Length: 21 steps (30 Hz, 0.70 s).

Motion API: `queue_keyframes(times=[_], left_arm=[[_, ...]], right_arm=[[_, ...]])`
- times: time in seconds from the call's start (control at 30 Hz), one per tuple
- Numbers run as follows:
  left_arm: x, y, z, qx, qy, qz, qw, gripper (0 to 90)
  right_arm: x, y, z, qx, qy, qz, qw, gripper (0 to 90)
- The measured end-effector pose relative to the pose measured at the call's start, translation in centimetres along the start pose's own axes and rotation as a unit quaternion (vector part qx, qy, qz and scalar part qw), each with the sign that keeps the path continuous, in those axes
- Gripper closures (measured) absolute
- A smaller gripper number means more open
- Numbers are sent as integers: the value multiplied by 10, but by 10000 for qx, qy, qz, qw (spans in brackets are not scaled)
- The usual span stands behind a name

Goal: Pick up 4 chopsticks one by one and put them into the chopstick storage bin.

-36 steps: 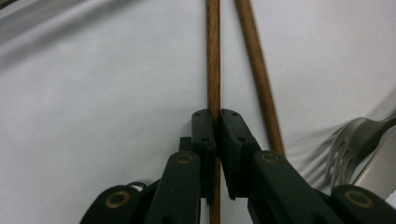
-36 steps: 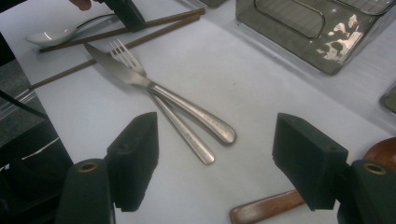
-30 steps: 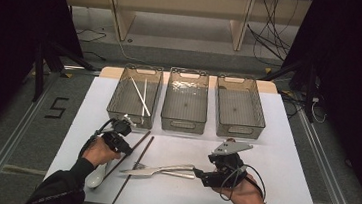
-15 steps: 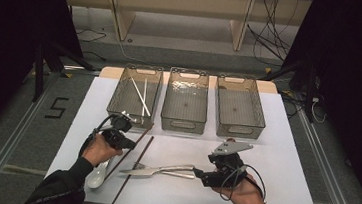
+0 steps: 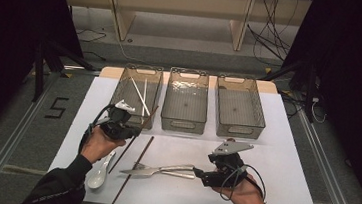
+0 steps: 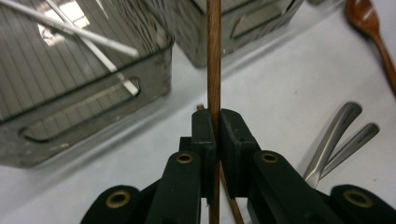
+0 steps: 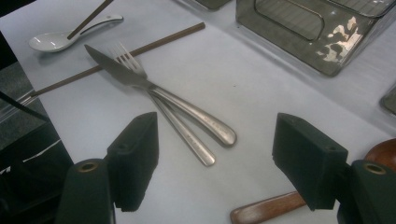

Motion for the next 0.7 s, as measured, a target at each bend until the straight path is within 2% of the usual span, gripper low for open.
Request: queue_keyframes(times=[0.27,0.4,0.6,0.7], left_arm=[[-26,10,29,-85,-530,-13,9986,842],[-35,18,44,-228,-796,-33,9966,842],[-44,33,65,-217,-957,90,9951,842],[-47,44,74,-325,-1042,105,9940,842]], right_arm=[[0,-1,0,15,-16,25,10000,323],[0,-1,1,22,-19,29,10000,323],[1,0,1,25,-13,24,10000,323],[1,0,1,20,-12,32,10000,323]])
Point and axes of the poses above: each handheld gripper's, and its own axes: x roughly forward along the jaws, z roughly out of its top, y roughly to its left, the point moved 10 cm from there along x, roughly forward along the jaws, and after that the axes turned 5 degrees about y, right-handed, at the moved point
